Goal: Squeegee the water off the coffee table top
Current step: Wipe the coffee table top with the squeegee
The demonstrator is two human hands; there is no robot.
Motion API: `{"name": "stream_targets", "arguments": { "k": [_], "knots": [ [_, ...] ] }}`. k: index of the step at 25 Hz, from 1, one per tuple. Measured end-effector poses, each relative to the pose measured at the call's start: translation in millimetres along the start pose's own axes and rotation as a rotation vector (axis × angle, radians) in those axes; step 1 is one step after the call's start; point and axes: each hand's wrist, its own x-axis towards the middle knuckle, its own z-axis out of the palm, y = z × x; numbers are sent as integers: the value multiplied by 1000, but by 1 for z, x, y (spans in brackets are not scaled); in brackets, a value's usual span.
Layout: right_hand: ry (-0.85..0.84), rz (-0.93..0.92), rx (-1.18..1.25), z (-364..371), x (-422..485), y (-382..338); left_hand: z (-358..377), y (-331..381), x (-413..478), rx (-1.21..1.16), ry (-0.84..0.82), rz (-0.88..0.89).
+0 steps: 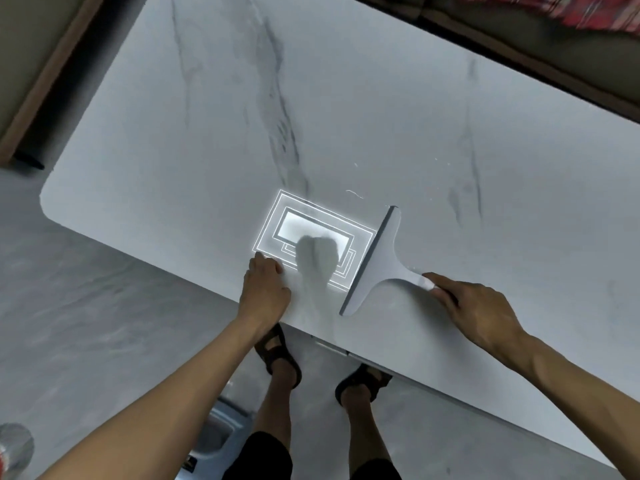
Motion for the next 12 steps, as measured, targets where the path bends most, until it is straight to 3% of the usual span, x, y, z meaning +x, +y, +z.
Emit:
{"name": "stream_targets", "arguments": {
  "k": [7, 12],
  "knots": [
    [65, -58, -92, -5, -27, 30, 18, 6, -33, -141, 10, -192],
    [-83, -409, -95, 46, -22, -28, 27, -10, -50, -158, 118, -193]
  ]
}}
